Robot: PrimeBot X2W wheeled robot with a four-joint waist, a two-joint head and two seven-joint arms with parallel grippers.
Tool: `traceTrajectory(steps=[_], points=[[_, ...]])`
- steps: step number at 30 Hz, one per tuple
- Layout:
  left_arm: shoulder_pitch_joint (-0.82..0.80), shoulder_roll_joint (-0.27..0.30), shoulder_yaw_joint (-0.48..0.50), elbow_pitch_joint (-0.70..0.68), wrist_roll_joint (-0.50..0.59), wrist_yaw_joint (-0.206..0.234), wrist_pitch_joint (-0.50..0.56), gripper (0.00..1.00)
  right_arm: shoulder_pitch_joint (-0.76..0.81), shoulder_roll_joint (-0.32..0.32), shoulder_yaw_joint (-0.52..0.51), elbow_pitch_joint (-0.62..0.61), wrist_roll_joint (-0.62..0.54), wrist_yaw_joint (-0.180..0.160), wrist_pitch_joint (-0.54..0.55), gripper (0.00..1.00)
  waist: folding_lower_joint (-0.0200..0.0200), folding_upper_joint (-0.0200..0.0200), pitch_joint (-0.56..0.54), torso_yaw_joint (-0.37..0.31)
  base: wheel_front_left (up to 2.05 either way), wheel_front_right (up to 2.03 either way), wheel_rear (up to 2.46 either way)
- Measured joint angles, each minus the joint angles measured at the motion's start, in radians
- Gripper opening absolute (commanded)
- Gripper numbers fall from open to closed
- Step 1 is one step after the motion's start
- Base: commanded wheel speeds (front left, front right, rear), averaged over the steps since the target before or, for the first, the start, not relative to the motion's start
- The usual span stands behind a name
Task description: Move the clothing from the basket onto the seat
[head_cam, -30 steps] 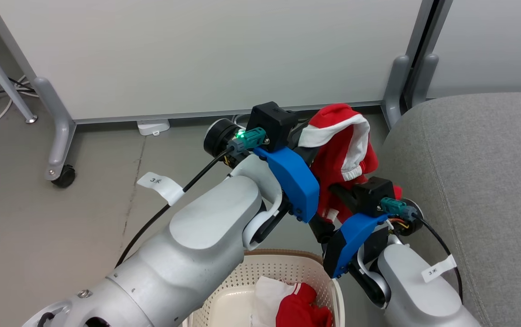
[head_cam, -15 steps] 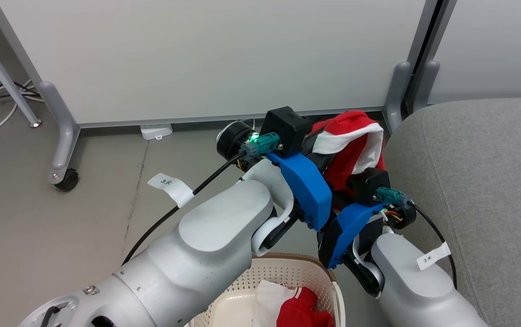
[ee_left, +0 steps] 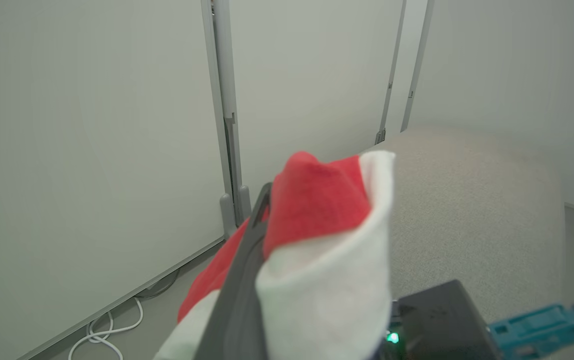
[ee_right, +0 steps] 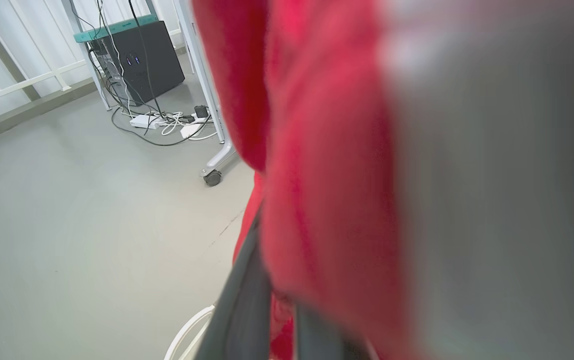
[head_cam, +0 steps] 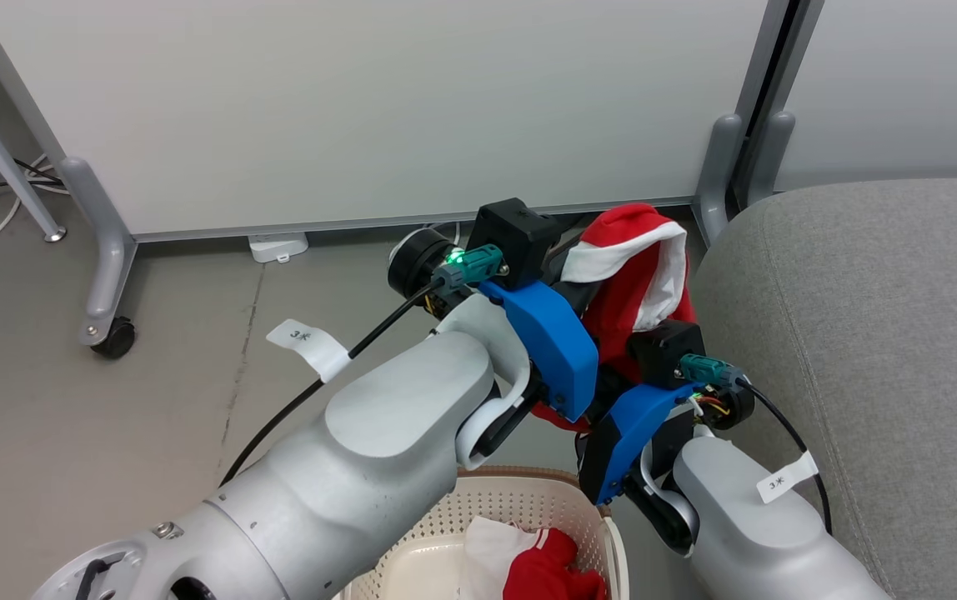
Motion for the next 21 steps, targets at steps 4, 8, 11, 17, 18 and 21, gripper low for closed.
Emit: traceTrajectory(steps=[4,8,11,17,18,21], points=[[-0.002,0.0,-0.008,0.008,-0.005,0.004,-0.004,0.0,-0.003,0.0,0.01,0.006,0.007,0.0,-0.006,0.0,0.0,0.0,0.002,-0.001,0.0,0.0,0.0],[-0.007,0.0,-0.017,0.016,-0.009,0.007,-0.011,0.38,-0.005,0.0,0.016,0.011,0.007,0.0,-0.012,0.0,0.0,0.0,0.006,-0.002,0.0,0.0,0.0],[-0.014,0.0,-0.021,0.02,-0.009,0.007,-0.013,0.77,-0.006,0.0,0.022,0.014,0.014,0.0,-0.013,0.0,0.0,0.0,0.008,-0.003,0.0,0.0,0.0],[-0.011,0.0,-0.028,0.034,-0.003,0.006,-0.026,1.0,-0.012,0.0,0.029,0.018,0.02,0.0,-0.018,0.0,0.0,0.0,0.012,-0.01,0.0,0.0,0.0],[-0.007,0.0,-0.028,0.039,0.002,0.001,-0.03,1.0,-0.012,0.0,0.027,0.019,0.02,0.0,-0.019,0.0,0.0,0.0,0.013,-0.012,0.0,0.0,0.0],[0.021,0.009,-0.024,0.051,0.017,-0.012,-0.038,1.0,-0.016,0.0,0.019,0.025,0.002,0.0,-0.023,0.0,0.0,0.0,0.019,-0.018,0.0,0.0,0.0]])
